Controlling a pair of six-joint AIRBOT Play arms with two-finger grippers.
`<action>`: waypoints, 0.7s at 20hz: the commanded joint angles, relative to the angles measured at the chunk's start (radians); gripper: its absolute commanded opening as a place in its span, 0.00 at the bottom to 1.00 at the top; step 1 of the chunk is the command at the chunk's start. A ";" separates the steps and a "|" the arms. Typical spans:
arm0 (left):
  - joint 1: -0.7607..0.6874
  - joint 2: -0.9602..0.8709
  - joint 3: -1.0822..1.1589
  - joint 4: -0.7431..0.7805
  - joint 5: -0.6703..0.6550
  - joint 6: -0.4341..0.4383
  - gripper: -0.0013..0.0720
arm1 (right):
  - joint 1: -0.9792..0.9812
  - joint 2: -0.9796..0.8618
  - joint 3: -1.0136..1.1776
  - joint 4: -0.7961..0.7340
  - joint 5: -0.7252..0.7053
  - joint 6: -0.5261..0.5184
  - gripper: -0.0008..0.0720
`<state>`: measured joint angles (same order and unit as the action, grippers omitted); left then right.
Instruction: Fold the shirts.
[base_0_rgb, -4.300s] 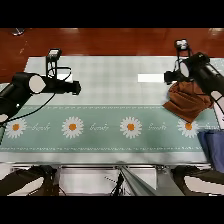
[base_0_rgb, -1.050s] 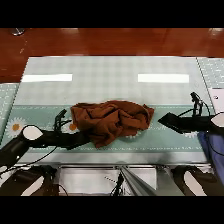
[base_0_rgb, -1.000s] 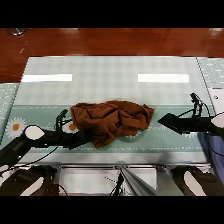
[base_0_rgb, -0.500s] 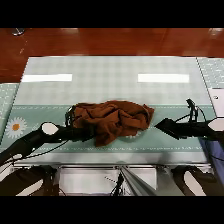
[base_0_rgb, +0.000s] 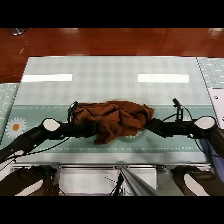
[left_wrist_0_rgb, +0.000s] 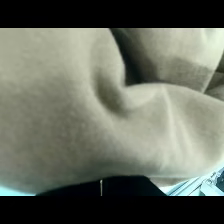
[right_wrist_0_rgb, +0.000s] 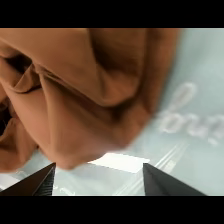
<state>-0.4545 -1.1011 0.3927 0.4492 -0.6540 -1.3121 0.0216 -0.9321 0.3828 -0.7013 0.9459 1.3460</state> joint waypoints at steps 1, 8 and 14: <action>-0.001 0.000 0.002 -0.001 -0.037 0.003 0.04 | 0.128 -0.137 0.041 0.050 -0.142 -0.004 0.86; 0.144 0.112 0.228 -0.001 -0.256 0.152 0.04 | 0.161 -0.234 0.431 -0.040 0.001 -0.023 0.05; 0.446 0.265 0.913 -0.001 -0.240 0.110 0.04 | 0.130 -0.213 1.424 -0.335 0.298 0.136 0.05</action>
<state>-0.1326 -0.8898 1.0164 0.4484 -0.8734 -1.1912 0.1562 -1.1469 1.3781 -0.8841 1.0729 1.4059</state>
